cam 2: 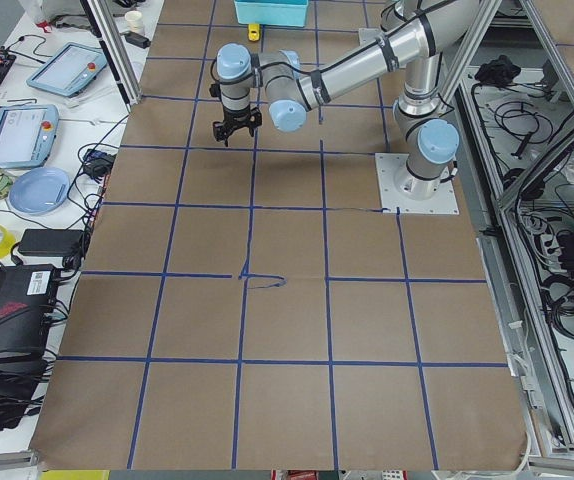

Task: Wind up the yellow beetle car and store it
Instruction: 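Raise the left gripper away while the right gripper moves above the car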

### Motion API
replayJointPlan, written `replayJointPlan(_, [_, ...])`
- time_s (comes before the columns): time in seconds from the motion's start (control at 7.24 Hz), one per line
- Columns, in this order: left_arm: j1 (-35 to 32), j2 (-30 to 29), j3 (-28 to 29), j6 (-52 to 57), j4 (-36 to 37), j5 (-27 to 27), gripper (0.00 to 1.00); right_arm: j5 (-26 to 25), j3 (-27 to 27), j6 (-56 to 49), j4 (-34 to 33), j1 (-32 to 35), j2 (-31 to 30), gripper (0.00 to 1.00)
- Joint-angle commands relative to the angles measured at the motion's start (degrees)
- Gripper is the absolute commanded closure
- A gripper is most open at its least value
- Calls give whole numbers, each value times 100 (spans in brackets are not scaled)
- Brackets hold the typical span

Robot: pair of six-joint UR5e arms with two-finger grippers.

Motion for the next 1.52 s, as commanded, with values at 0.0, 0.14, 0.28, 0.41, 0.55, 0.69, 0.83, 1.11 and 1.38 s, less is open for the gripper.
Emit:
replayJointPlan(0.0, [-151, 288, 176, -1133, -285, 133, 8, -100, -3, 0, 85, 4, -12, 0])
replayJointPlan(0.14, [-152, 393, 176, -1659, -285, 134, 8, -83, 6, 0, 86, -5, 40, 0])
replayJointPlan(0.28, [-169, 507, 219, -2430, -294, 195, 8, -144, 23, 17, 42, -5, 67, 0])
replayJointPlan(0.41, [-248, 604, 298, -3177, -355, 352, 8, -119, 23, -235, -158, -127, 250, 0])
replayJointPlan(0.55, [-379, 788, 316, -3637, -417, 466, 5, -153, 23, -1638, -691, -233, 469, 0])
replayJointPlan(0.69, [-563, 929, 317, -4260, -417, 920, 4, -153, 110, -2366, -818, -312, 637, 0])
replayJointPlan(0.83, [-869, 1113, 360, -4849, -539, 977, 0, -171, 259, -2965, -932, -417, 673, 0])
replayJointPlan(1.11, [-1284, 1588, 788, -5766, -1719, 1144, 0, -197, 506, -5245, -1266, -959, 883, 0])
replayJointPlan(1.38, [-1285, 1704, 1107, -6667, -2464, 1057, 0, -153, 507, -6867, -1477, -1480, 1313, 0])
